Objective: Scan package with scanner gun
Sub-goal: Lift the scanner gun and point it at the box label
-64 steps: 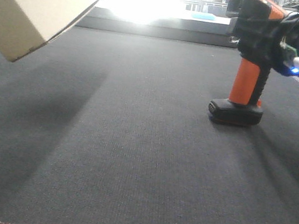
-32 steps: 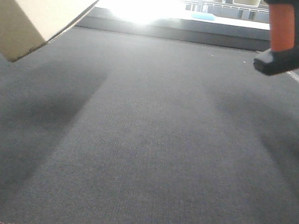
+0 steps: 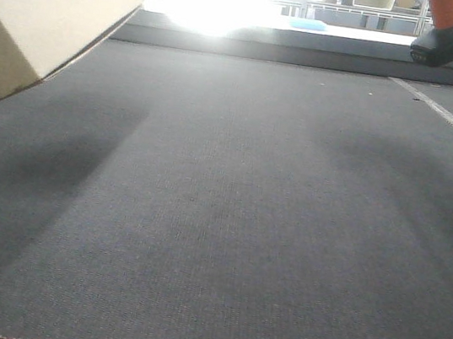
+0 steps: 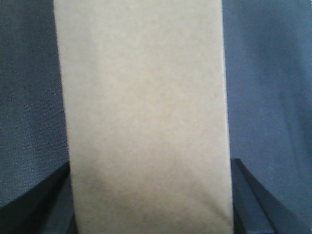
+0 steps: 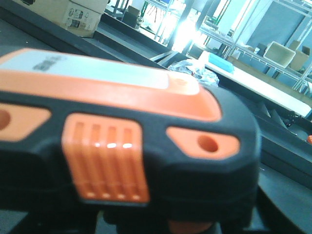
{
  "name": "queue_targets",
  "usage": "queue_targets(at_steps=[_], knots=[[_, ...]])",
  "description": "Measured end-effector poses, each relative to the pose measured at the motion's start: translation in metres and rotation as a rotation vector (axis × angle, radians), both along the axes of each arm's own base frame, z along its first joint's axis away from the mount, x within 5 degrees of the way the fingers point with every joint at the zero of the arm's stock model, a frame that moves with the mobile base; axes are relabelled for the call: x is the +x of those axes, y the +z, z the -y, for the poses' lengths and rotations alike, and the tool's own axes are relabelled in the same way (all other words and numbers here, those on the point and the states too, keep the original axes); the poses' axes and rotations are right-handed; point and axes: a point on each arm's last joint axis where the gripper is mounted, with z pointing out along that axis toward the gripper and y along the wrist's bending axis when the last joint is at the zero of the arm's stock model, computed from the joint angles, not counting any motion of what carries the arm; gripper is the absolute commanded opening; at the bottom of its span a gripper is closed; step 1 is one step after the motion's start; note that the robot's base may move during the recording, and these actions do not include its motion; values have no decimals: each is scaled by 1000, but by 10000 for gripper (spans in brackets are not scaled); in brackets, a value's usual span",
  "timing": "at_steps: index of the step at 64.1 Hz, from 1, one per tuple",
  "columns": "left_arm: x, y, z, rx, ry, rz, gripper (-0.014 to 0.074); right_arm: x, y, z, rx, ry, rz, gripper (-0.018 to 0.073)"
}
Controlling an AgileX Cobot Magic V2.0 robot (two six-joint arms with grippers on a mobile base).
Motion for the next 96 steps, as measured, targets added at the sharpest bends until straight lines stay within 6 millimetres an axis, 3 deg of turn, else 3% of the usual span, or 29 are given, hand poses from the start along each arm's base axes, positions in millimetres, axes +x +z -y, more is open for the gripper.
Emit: queue_targets(at_steps=[86,96], knots=[[0,-2,-3,42,3,-4,-111,1,5,2,-45,-17,47,-153],[0,-2,-3,42,3,-4,-111,1,3,4,15,-45,29,-153]])
